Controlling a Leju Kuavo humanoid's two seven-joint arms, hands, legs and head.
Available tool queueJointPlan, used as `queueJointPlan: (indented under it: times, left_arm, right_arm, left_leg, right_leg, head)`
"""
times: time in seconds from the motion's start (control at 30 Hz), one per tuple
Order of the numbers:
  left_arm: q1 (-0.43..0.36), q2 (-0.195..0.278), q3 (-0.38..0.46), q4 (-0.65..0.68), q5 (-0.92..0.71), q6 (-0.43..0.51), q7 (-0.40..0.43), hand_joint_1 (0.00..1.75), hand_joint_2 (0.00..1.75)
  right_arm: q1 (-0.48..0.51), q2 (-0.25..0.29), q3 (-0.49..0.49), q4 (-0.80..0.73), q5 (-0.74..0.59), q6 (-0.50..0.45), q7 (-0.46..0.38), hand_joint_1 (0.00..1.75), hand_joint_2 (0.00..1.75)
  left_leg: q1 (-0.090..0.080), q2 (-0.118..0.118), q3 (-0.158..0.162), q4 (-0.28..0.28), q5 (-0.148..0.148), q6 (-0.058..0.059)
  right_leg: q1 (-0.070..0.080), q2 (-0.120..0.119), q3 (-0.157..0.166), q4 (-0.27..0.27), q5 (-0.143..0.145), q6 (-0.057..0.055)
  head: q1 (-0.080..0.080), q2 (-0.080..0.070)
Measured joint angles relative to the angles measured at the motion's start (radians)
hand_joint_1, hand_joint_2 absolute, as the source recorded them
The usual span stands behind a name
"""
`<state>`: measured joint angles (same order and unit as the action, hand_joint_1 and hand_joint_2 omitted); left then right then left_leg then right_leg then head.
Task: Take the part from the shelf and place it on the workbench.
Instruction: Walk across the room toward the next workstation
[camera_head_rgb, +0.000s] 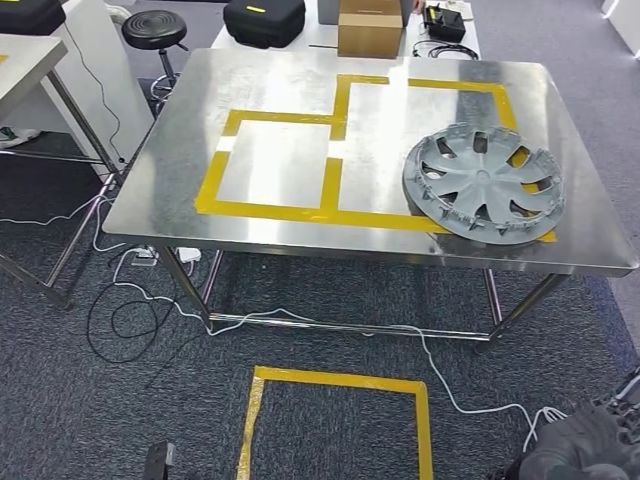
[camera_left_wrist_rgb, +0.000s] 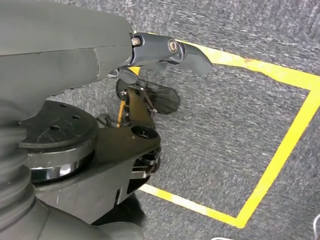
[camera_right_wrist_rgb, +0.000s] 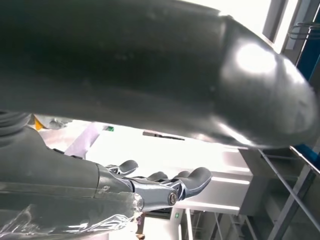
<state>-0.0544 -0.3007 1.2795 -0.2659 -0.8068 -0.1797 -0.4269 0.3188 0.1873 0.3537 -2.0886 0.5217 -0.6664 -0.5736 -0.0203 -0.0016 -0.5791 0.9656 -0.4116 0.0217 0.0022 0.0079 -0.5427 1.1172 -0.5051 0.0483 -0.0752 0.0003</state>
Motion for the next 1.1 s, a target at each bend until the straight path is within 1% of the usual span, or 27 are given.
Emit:
queueJointPlan:
  times: [0.03,0.07,0.1,0.17,0.2,0.23,0.3,0.33,0.37,0.4,0.43,0.5,0.53,0.57,0.6,0.67,0.7,0.73,0.77,0.83,0.87,0.9,0.93,1.0,1.03,1.07,1.1]
  left_arm:
    - [0.0,0.0,0.0,0.0,0.0,0.0,0.0,0.0,1.75]
    - [-0.001,0.0,0.0,0.0,0.0,0.0,0.0,0.0,1.75]
    - [-0.001,0.0,0.0,0.0,0.0,0.0,0.0,0.0,1.75]
    - [-0.001,0.001,0.001,0.0,0.0,0.0,0.0,0.0,1.75]
    - [-0.001,0.001,0.001,0.0,0.0,0.0,0.0,0.0,1.75]
    - [-0.001,0.002,0.001,0.0,0.0,0.001,0.0,0.0,1.75]
    - [-0.002,0.004,0.002,0.0,0.0,0.001,0.0,0.0,1.75]
    - [-0.002,0.004,0.002,0.0,0.0,0.001,0.0,0.0,1.75]
    - [-0.003,0.005,0.002,0.0,0.0,0.001,0.0,0.0,1.75]
    - [-0.003,0.005,0.003,0.0,0.0,0.001,0.0,0.0,1.75]
    - [-0.003,0.006,0.003,0.0,0.0,0.001,0.0,0.0,1.75]
    - [-0.005,0.006,0.003,0.0,0.0,0.001,0.0,0.0,1.75]
    - [-0.007,0.006,0.003,0.001,0.0,0.001,0.0,0.0,1.75]
    - [-0.009,0.006,0.003,0.001,0.0,0.0,0.0,0.0,1.75]
    - [-0.01,0.006,0.003,0.001,0.0,0.0,0.0,0.0,1.75]
    - [-0.009,0.006,0.003,0.001,-0.001,-0.001,0.0,0.0,1.75]
    - [-0.008,0.007,0.004,0.001,-0.001,-0.001,0.0,0.0,1.75]
    - [-0.007,0.008,0.004,0.001,-0.002,-0.001,0.0,0.0,1.75]
    - [-0.007,0.009,0.005,0.001,-0.002,-0.001,0.0,0.0,1.75]
    - [-0.008,0.01,0.005,0.001,-0.003,-0.001,0.0,0.0,1.75]
    - [-0.008,0.01,0.006,0.001,-0.004,-0.001,0.0,0.0,1.75]
    - [-0.008,0.01,0.006,0.001,-0.004,-0.001,0.0,0.0,1.75]
    - [-0.008,0.011,0.006,0.001,-0.004,0.0,0.0,0.0,1.75]
    - [-0.008,0.011,0.006,0.001,-0.004,0.0,0.0,0.0,1.75]
    - [-0.008,0.01,0.006,0.001,-0.004,0.0,0.0,0.0,1.75]
    - [-0.008,0.01,0.006,0.001,-0.004,0.0,0.0,0.0,1.75]
    - [-0.008,0.01,0.006,0.001,-0.005,0.0,0.0,0.0,1.75]
  right_arm:
    - [-0.002,0.001,0.0,0.0,0.0,0.0,-0.001,0.0,0.0]
    - [-0.003,0.002,0.0,0.0,0.0,0.0,-0.001,0.0,0.0]
    - [-0.003,0.003,0.0,0.0,0.0,0.0,-0.002,0.0,0.0]
    - [-0.003,0.004,0.0,0.0,0.0,0.0,-0.003,0.0,0.0]
    - [-0.003,0.005,0.0,0.0,0.0,0.0,-0.004,0.0,0.0]
    - [-0.003,0.005,0.0,0.0,0.0,0.0,-0.005,0.0,0.0]
    - [-0.003,0.007,0.0,0.0,0.0,0.0,-0.008,0.0,0.0]
    - [-0.003,0.007,-0.001,0.0,0.0,0.0,-0.008,0.0,0.0]
    - [-0.003,0.007,-0.002,0.0,0.0,0.0,-0.009,0.0,0.0]
    - [-0.003,0.007,-0.003,0.0,-0.001,0.0,-0.009,0.0,0.0]
    - [-0.002,0.008,-0.004,0.0,-0.001,0.0,-0.009,0.0,0.0]
    - [-0.002,0.009,-0.005,0.0,-0.001,0.0,-0.01,0.0,0.0]
    - [-0.002,0.009,-0.006,0.0,-0.001,0.0,-0.011,0.0,0.0]
    - [-0.002,0.01,-0.006,-0.001,-0.001,0.0,-0.011,0.0,0.0]
    - [-0.002,0.01,-0.006,-0.001,-0.001,0.0,-0.012,0.0,0.0]
    - [-0.002,0.01,-0.008,-0.002,-0.001,0.0,-0.013,0.0,0.0]
    - [-0.001,0.01,-0.009,-0.002,-0.001,0.0,-0.013,0.0,0.0]
    - [-0.001,0.01,-0.01,-0.002,-0.001,0.0,-0.013,0.0,0.0]
    - [0.0,0.01,-0.012,-0.002,-0.001,0.0,-0.013,0.0,0.0]
    - [0.001,0.01,-0.014,-0.002,-0.001,0.0,-0.013,0.0,0.0]
    - [0.001,0.01,-0.014,-0.002,-0.001,0.0,-0.013,0.0,0.0]
    - [0.001,0.01,-0.015,-0.002,-0.001,0.0,-0.013,0.0,0.0]
    - [0.001,0.01,-0.015,-0.002,-0.001,0.0,-0.013,0.0,0.0]
    - [0.001,0.01,-0.015,-0.002,0.0,0.0,-0.014,0.0,0.0]
    - [0.0,0.01,-0.016,-0.002,-0.002,0.0,-0.016,0.0,0.0]
    - [0.0,0.01,-0.016,-0.001,-0.006,0.0,-0.02,0.0,0.0]
    - [0.0,0.01,-0.017,-0.001,-0.011,0.0,-0.024,0.0,0.0]
  left_leg:
    - [-0.001,0.0,-0.005,0.002,0.007,-0.003]
    - [-0.002,0.0,-0.008,0.003,0.014,-0.008]
    - [-0.002,0.0,-0.01,0.003,0.021,-0.012]
    - [-0.001,0.0,-0.016,0.006,0.026,-0.023]
    - [0.0,0.0,-0.024,0.019,0.007,-0.029]
    - [0.001,0.0,-0.038,0.047,-0.027,-0.036]
    - [0.007,0.0,-0.077,0.162,-0.126,-0.048]
    - [0.009,0.0,-0.095,0.227,-0.16,-0.052]
    - [0.012,0.0,-0.103,0.275,-0.172,-0.055]
    - [0.015,0.0,-0.096,0.294,-0.16,-0.058]
    - [0.019,0.0,-0.071,0.276,-0.133,-0.06]
    - [0.026,0.0,0.024,0.157,-0.085,-0.063]
    - [0.027,-0.002,0.073,0.085,-0.08,-0.061]
    - [0.026,-0.004,0.106,0.031,-0.084,-0.057]
    - [0.024,-0.005,0.122,0.0,-0.09,-0.05]
    - [0.019,-0.004,0.113,-0.012,-0.083,-0.03]
    - [0.017,-0.002,0.106,-0.012,-0.075,-0.021]
    - [0.017,0.001,0.097,-0.013,-0.065,-0.011]
    - [0.016,0.003,0.085,-0.013,-0.055,-0.004]
    - [0.013,0.003,0.057,-0.013,-0.031,0.003]
    - [0.011,0.003,0.042,-0.012,-0.019,0.004]
    - [0.009,0.004,0.027,-0.012,-0.008,0.004]
    - [0.008,0.004,0.012,-0.011,0.003,0.004]
    - [0.007,0.004,-0.014,-0.008,0.024,0.0]
    - [0.005,0.004,-0.023,-0.005,0.033,-0.004]
    - [0.004,0.003,-0.028,-0.004,0.042,-0.008]
    - [0.004,0.003,-0.032,-0.003,0.051,-0.012]
  right_leg:
    - [0.002,0.0,0.05,-0.072,0.002,-0.003]
    - [0.005,0.001,0.08,-0.121,-0.003,-0.006]
    - [0.007,0.001,0.092,-0.146,-0.009,-0.009]
    - [0.006,0.001,0.08,-0.151,0.002,-0.02]
    - [0.004,-0.001,0.071,-0.151,0.011,-0.028]
    - [0.002,-0.002,0.062,-0.152,0.021,-0.034]
    - [0.002,-0.003,0.037,-0.151,0.043,-0.041]
    - [0.002,-0.003,0.024,-0.151,0.054,-0.041]
    - [0.002,-0.003,0.01,-0.15,0.065,-0.04]
    - [0.002,-0.003,-0.004,-0.148,0.074,-0.038]
    - [0.001,-0.003,-0.017,-0.146,0.083,-0.034]
    - [0.001,-0.002,-0.04,-0.138,0.097,-0.025]
    - [0.002,-0.002,-0.049,-0.134,0.104,-0.02]
    - [0.003,-0.002,-0.056,-0.13,0.111,-0.014]
    - [0.003,-0.002,-0.061,-0.128,0.119,-0.009]
    - [-0.002,-0.002,-0.069,-0.127,0.131,0.002]
    - [-0.005,-0.002,-0.076,-0.119,0.12,0.006]
    - [-0.007,-0.002,-0.087,-0.094,0.089,0.011]
    - [-0.008,-0.002,-0.104,-0.047,0.042,0.014]
    - [-0.008,-0.002,-0.14,0.091,-0.056,0.017]
    - [-0.007,-0.002,-0.148,0.148,-0.078,0.017]
    - [-0.007,-0.002,-0.142,0.175,-0.075,0.015]
    - [-0.006,-0.002,-0.118,0.165,-0.052,0.013]
    - [-0.003,-0.002,-0.017,0.045,-0.002,0.006]
    - [-0.001,-0.002,0.044,-0.041,0.003,0.004]
    - [0.001,-0.002,0.088,-0.107,-0.003,0.001]
    - [0.003,-0.001,0.112,-0.149,-0.013,-0.001]
  head:
    - [-0.001,0.0]
    - [-0.002,0.0]
    - [-0.003,0.0]
    - [-0.005,0.0]
    - [-0.006,0.0]
    - [-0.008,0.0]
    - [-0.013,0.0]
    - [-0.015,0.0]
    - [-0.016,0.0]
    - [-0.017,0.0]
    - [-0.018,0.0]
    - [-0.02,0.0]
    - [-0.021,0.0]
    - [-0.023,0.0]
    - [-0.024,0.0]
    - [-0.025,0.0]
    - [-0.025,0.0]
    - [-0.025,0.0]
    - [-0.025,0.0]
    - [-0.021,0.0]
    - [-0.021,0.0]
    - [-0.021,0.0]
    - [-0.021,0.0]
    - [-0.021,0.0]
    - [-0.021,0.0]
    - [-0.023,0.0]
    - [-0.023,0.0]
